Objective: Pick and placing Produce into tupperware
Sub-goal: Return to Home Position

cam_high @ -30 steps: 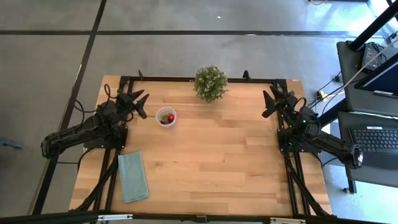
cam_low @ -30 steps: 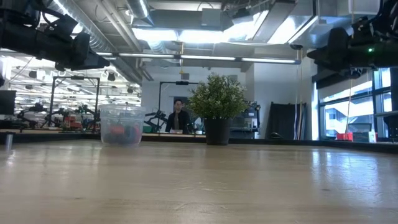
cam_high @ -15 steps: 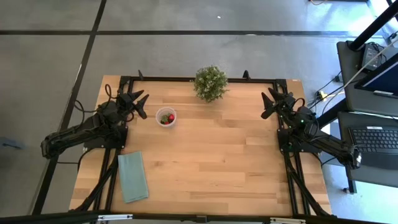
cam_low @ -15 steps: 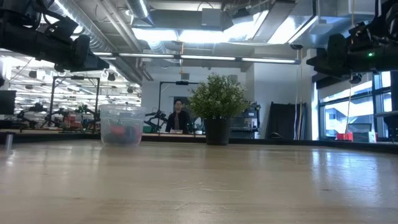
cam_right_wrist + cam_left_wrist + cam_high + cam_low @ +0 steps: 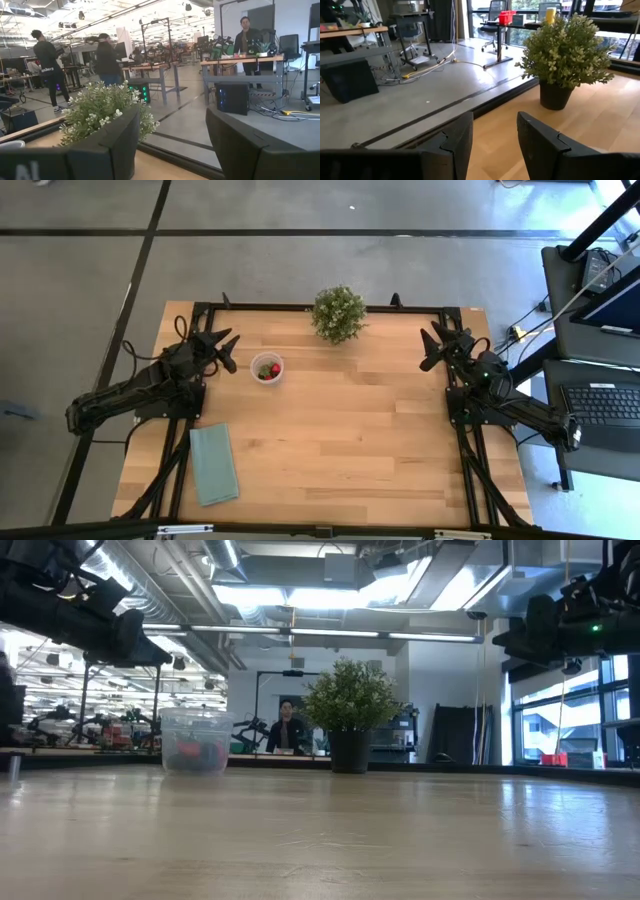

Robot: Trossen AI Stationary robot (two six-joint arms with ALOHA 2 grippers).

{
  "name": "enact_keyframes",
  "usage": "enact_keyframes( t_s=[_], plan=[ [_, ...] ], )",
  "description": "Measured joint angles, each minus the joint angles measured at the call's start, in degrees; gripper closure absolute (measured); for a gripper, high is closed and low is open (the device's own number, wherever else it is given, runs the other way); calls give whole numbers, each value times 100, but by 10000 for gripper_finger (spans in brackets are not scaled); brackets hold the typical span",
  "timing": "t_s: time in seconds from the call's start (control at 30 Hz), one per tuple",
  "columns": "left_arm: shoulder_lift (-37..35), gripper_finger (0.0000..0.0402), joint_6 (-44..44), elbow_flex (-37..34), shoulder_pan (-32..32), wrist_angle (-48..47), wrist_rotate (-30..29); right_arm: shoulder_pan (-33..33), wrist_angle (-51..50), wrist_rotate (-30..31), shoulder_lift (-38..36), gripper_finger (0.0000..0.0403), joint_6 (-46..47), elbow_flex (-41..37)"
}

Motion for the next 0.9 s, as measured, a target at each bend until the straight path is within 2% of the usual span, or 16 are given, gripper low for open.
enact_keyframes(
  t_s=[0.27,0.53,0.77,0.9],
  plan=[
    [1,257,4,0,-1,273,559,2,-18,-2,0,173,5,0],
    [0,257,4,0,0,379,559,4,-146,-2,0,173,9,2],
    [1,257,11,-627,0,1554,497,4,-363,-2,0,173,9,2],
    [-4,257,11,-710,0,1629,410,4,-361,-2,1,173,9,2]
  ],
)
